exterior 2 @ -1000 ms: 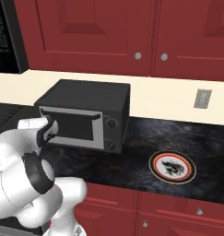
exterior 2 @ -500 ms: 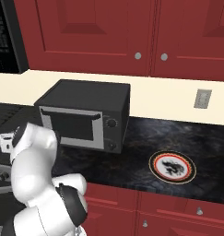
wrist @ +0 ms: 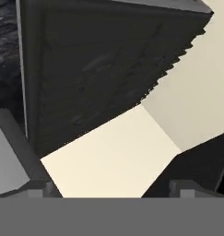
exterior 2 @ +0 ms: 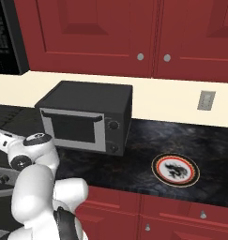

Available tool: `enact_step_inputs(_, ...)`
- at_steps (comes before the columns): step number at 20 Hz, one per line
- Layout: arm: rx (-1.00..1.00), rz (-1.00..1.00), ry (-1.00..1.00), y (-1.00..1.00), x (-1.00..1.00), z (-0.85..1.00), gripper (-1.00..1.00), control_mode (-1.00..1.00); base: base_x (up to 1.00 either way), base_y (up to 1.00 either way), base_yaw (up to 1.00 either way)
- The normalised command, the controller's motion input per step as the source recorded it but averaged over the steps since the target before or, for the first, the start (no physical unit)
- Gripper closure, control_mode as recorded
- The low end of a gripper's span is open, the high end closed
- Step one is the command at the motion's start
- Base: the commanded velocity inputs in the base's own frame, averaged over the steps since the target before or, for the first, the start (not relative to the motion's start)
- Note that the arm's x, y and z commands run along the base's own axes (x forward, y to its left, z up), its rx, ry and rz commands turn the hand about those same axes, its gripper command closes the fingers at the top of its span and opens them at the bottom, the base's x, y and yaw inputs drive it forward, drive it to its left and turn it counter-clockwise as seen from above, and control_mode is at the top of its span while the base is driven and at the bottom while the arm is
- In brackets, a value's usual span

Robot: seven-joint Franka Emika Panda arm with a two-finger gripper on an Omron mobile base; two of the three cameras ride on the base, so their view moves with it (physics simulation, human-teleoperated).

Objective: Pick up the bagel from the plate, place it on the toaster oven rack, close the door, and set the timer.

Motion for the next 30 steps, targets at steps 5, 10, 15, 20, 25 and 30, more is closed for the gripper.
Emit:
enact_step_inputs(5, 0.35, -0.18, 0.49, 0.13, -0.54, 0.88, -1.0, -1.0, 0.0, 0.0, 0.0)
enact_step_inputs(10, 0.26, -0.2, 0.47, 0.0, -0.69, 1.0, -1.0, -1.0, 0.0, 0.0, 0.0)
enact_step_inputs(15, 0.21, -0.22, 0.48, 0.0, -0.89, 0.96, -1.0, -1.0, 0.0, 0.0, 0.0)
enact_step_inputs(20, 0.17, -0.16, 0.36, 0.0, -0.97, 1.0, -1.0, -1.0, 0.0, 0.0, 0.0)
enact_step_inputs(25, 0.14, -0.08, 0.24, 0.01, -1.0, 1.0, -1.0, -1.0, 0.0, 0.0, 0.0)
enact_step_inputs(30, 0.14, -0.14, 0.33, -0.01, -0.98, 1.0, -1.0, -1.0, 0.0, 0.0, 0.0)
